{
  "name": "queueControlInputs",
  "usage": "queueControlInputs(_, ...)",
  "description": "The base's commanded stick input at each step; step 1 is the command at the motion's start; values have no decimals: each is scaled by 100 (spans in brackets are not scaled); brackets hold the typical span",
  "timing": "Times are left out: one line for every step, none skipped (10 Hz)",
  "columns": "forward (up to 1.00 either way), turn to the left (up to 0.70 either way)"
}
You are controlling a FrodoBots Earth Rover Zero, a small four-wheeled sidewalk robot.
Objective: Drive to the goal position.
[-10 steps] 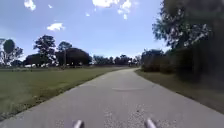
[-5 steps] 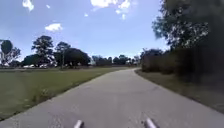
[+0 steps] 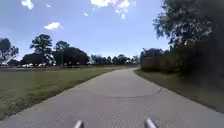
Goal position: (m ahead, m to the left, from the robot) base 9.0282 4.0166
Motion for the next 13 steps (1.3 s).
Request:
queueControlInputs(50,0)
queueControlInputs(50,0)
queueControlInputs(50,0)
queueControlInputs(50,-15)
queueControlInputs(50,-25)
queueControlInputs(50,-6)
queueControlInputs(50,0)
queueControlInputs(50,0)
queueControlInputs(50,0)
queueControlInputs(50,0)
queueControlInputs(50,0)
queueControlInputs(50,0)
queueControlInputs(50,0)
